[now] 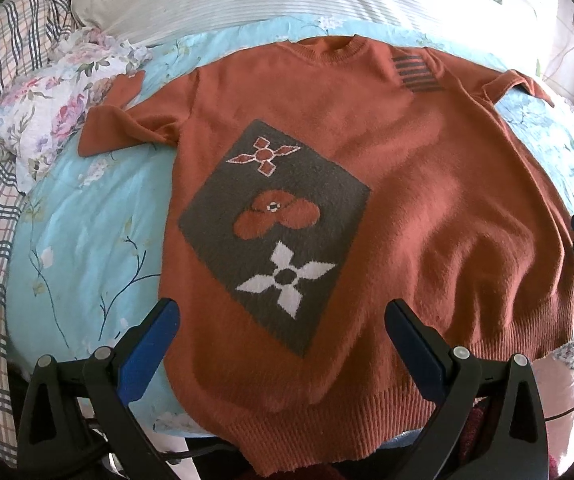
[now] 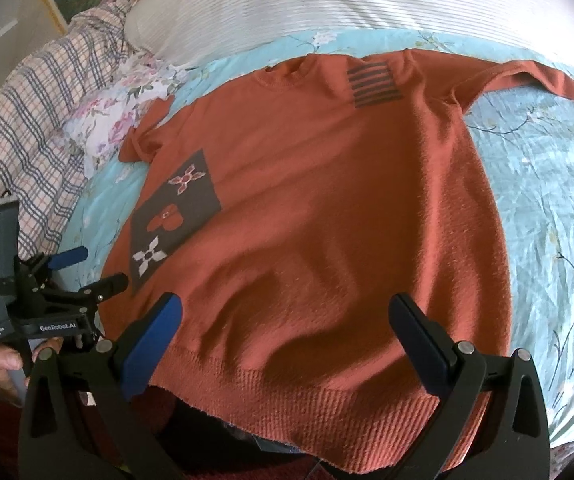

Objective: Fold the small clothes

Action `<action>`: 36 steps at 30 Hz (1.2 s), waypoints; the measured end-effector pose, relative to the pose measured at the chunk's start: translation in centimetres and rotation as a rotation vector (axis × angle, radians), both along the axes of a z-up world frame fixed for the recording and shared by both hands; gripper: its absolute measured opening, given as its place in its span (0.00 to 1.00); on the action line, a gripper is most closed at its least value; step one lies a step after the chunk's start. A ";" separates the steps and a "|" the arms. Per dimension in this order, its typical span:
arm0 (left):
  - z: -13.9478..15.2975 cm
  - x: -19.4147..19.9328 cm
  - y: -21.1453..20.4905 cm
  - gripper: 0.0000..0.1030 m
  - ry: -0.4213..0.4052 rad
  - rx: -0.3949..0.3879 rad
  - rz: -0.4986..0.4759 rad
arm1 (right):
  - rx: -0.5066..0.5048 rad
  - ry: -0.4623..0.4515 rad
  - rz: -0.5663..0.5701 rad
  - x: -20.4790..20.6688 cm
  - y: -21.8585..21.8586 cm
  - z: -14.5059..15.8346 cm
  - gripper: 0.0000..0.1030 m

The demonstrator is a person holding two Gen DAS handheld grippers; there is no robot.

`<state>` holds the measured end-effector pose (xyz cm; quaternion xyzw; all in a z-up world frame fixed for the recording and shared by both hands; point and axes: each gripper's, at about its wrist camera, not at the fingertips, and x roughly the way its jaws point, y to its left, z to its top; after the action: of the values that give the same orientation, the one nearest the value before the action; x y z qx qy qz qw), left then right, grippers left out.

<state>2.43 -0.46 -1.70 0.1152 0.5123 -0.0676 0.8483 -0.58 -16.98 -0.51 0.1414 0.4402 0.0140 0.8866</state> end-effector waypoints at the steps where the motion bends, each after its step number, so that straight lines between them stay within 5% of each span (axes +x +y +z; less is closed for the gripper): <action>1: -0.1 0.2 0.0 0.99 0.001 0.002 0.003 | 0.010 -0.002 -0.008 0.1 -0.4 0.1 1.00; 7: -0.3 1.9 -0.2 0.99 -0.028 0.024 0.033 | 0.104 -0.067 -0.075 0.7 -3.9 0.2 1.00; 18: -1.3 3.5 -2.0 0.99 0.001 0.051 -0.018 | 0.110 -0.104 -0.273 1.9 -14.3 0.8 0.98; 24: -1.9 5.1 -3.1 0.99 0.033 0.020 -0.021 | 0.166 -0.153 -0.453 3.3 -24.7 2.1 0.74; 27: -2.3 5.8 -4.0 0.99 0.050 0.017 -0.029 | 0.204 -0.163 -0.584 4.2 -31.0 2.0 0.52; 36: -4.0 8.1 -6.7 0.99 0.110 0.038 -0.071 | 0.292 -0.243 -0.884 7.9 -44.9 1.4 0.50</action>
<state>10.53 -7.16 -5.71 0.1454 0.5547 -0.0942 0.8138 7.37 -61.92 0.89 0.4353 0.2244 -0.2861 0.8236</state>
